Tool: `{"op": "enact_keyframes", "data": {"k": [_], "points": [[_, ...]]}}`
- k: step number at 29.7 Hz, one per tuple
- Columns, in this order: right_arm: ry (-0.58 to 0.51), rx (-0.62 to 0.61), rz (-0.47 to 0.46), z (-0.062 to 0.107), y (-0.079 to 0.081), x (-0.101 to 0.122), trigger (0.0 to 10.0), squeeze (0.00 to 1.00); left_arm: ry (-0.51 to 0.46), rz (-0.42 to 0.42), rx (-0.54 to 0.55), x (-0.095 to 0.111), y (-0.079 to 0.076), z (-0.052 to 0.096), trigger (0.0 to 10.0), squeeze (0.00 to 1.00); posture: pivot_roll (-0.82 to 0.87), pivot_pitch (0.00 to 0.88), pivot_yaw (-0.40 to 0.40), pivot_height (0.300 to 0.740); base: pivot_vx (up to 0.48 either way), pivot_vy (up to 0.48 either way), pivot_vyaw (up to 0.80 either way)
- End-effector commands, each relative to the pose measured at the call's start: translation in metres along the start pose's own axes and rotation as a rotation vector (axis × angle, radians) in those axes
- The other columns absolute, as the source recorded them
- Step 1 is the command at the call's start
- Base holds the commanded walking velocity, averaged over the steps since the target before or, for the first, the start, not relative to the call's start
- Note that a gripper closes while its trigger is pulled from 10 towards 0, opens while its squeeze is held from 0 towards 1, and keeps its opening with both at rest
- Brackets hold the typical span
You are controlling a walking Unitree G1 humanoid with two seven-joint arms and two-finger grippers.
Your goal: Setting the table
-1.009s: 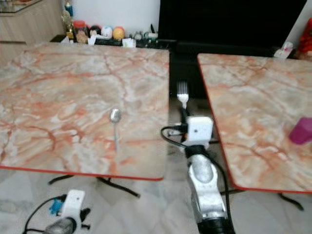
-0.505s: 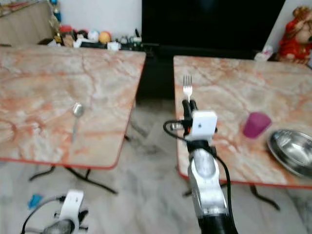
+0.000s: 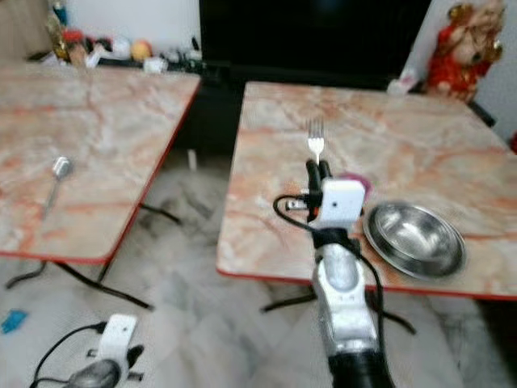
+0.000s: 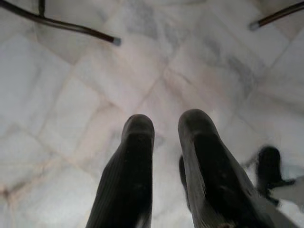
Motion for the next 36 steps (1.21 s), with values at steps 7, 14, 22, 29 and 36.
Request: {"op": "enact_keyframes", "data": {"k": [7,14,22,29,36], "points": [[-0.006,-0.020,0.025,-0.003,-0.009,0.003,10.0,0.00,0.018,0.005,0.000,-0.005,0.001,0.001,10.0,0.00,0.07,0.001,-0.028,0.740,0.000,-0.412,0.00],[0.000,-0.028,0.033,-0.003,-0.011,0.001,10.0,0.00,0.023,0.002,-0.002,-0.007,0.002,0.001,10.0,0.00,0.07,0.000,-0.025,0.740,0.000,-0.413,0.00],[0.003,-0.034,0.038,-0.003,-0.014,0.001,10.0,0.00,0.029,0.002,0.002,-0.010,0.003,0.002,10.0,0.00,0.07,0.000,-0.028,0.740,0.000,-0.392,0.00],[0.007,-0.052,0.045,-0.004,-0.018,-0.001,10.0,0.00,0.031,0.011,-0.003,-0.009,0.002,0.002,10.0,0.00,0.07,0.000,-0.025,0.740,0.000,-0.037,0.00],[0.014,-0.089,0.065,-0.003,-0.031,-0.002,10.0,0.00,0.019,0.037,-0.010,-0.006,0.002,0.001,10.0,0.00,0.07,0.000,-0.021,0.740,0.000,0.000,0.00]]}}
Point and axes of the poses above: a point about 5 cm out from each wrist's last joint towards the gripper, its own z axis pointing back from the gripper into the wrist, its own x axis along the axis of the wrist's last joint, y = z × x, the point moved 2 cm from there along -z, pointing out of the wrist towards the gripper, and after that the axes turned 11 degrees about z, right-handed, at the moved point
